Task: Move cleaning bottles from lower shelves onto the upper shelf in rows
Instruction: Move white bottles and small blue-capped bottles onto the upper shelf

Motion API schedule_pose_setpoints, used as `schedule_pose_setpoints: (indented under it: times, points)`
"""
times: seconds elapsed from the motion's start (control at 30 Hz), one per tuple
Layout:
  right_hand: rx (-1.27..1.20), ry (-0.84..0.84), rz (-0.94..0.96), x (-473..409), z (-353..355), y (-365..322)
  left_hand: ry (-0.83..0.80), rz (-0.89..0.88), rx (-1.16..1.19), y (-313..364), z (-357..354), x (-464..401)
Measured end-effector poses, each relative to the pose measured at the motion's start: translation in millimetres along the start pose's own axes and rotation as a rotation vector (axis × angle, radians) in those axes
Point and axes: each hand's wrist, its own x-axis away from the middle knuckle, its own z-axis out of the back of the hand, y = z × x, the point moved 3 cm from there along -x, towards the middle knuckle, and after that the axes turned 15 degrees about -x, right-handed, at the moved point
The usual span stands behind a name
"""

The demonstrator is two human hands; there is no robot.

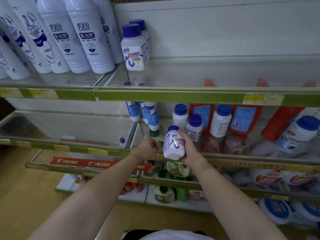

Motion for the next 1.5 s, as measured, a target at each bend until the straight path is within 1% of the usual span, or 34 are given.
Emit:
schedule_pose_setpoints:
  times: [0.17,0.3,0.47,0.63,0.73,0.9,1.07,1.17,1.27,1.37,1.5]
  points:
    - [0.307,0.036,0.048,-0.8,4.5,-1.4,0.063,0.04,0.029,-2.8,2.9,9.2]
    - [0.345,0.035,0.098,-0.5,0.7,5.1,0.077,0.091,0.04,-5.6,4.4,14.0]
    - [0.413,0.089,0.163,9.9,-19.3,16.0,0.091,0.098,0.045,-11.7,6.4,20.3]
    - [0.405,0.152,0.248,25.5,-40.9,26.1,0.092,0.058,0.097,-20.7,22.1,29.5]
    - [0.386,0.149,0.308,39.2,-47.8,34.2,0.105,0.032,0.139,-27.1,32.3,36.1]
    - [0.374,0.221,0.388,75.4,-64.3,48.2,0.065,-0.025,0.287,-29.1,40.7,58.4]
    - [0.363,0.219,0.474,110.0,-78.9,57.2,0.087,-0.111,0.468,-24.5,59.6,81.8]
    - [0.286,0.245,0.554,131.8,-88.1,55.1,0.1,-0.162,0.516,-19.2,78.2,92.8]
    - [0.246,0.231,0.653,151.0,-103.4,52.3,0.107,-0.21,0.562,-13.2,99.0,103.9]
    - [0.264,0.205,0.732,167.4,-124.4,48.2,0.125,-0.279,0.634,-6.2,125.4,116.7]
    - [0.288,0.131,0.83,183.0,-156.3,37.1,0.228,-0.394,0.673,7.3,168.2,136.5]
